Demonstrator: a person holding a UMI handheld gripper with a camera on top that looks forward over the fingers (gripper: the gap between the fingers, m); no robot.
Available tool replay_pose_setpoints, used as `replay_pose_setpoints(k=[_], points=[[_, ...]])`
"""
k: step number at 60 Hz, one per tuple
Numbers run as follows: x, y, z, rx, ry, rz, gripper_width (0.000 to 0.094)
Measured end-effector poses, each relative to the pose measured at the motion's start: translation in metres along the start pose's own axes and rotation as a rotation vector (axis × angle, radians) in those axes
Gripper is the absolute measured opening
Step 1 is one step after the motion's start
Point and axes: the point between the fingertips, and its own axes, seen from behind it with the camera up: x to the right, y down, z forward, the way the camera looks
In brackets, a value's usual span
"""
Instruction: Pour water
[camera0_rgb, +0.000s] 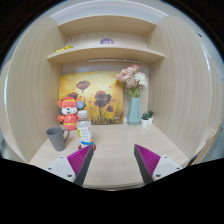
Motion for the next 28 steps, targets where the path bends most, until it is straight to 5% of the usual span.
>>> replay_pose_setpoints(k=[28], points=[[0.025, -0.032, -0.025, 0.081, 0.023, 0.035, 0.0839]])
